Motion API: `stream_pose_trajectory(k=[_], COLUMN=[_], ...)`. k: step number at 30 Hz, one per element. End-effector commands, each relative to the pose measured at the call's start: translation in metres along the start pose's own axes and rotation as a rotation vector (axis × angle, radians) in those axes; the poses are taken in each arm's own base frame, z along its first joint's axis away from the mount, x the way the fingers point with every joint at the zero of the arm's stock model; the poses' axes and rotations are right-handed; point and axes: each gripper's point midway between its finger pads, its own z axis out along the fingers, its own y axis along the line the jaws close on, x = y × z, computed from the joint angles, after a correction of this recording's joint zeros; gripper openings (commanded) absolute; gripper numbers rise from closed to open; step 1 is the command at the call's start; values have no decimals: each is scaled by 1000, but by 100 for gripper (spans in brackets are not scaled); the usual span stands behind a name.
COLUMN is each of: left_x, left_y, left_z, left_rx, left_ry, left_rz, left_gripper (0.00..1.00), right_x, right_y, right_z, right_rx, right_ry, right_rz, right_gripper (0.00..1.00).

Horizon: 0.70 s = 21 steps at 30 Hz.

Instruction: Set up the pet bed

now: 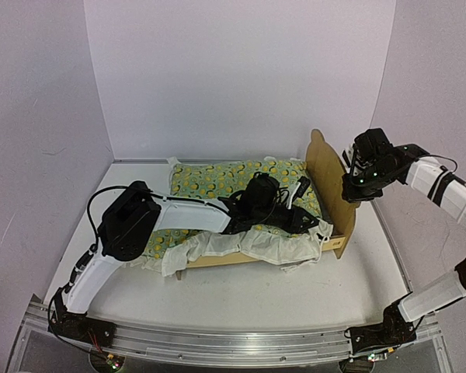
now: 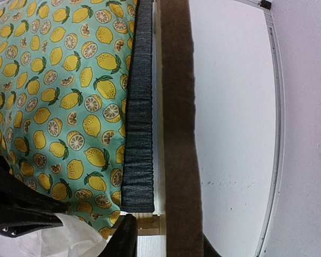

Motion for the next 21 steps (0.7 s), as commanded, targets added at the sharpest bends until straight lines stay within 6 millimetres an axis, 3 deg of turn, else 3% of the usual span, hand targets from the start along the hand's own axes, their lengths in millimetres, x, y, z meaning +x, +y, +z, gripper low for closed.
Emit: stream_pose_trajectory(k=[1,3,4,6,7,8,12,17,19,21], left_x=[-38,-56,-51,-67,-61,-61,-48,10,34,50], left_y=[-18,-30,-29,-54,-59,-68,-94,-115,-121,-126], left_z=[-32,-58,-66,-98,-111,-123,-156,-161,-162,-158], left_rx=[-96,-152,-177,-182,-187,-181,-168,-180,-149,-98], left_ry=[-53,-52,-32,-54,-45,-48,-50,-105,-185,-249], left_rz=[83,111,119,162,170,180,198,333,394,459], left_gripper=[33,52,61,76,90,98,99,97,90,76], right_x=[-24,-28,-31,-43,-49,-56,-79,-97,-101,-103], right_y=[26,31,33,35,36,35,35,39,42,43], right_z=[-20,-22,-23,-31,-34,-36,-47,-55,-57,-59], right_rx=[-119,-144,-153,-153,-152,-150,-148,-175,-190,-199], right_ry=[-115,-115,-117,-145,-160,-174,-218,-242,-247,-251], right_rz=[66,123,148,196,218,245,316,354,362,364], right_gripper=[19,6,0,0,0,0,0,0,0,0])
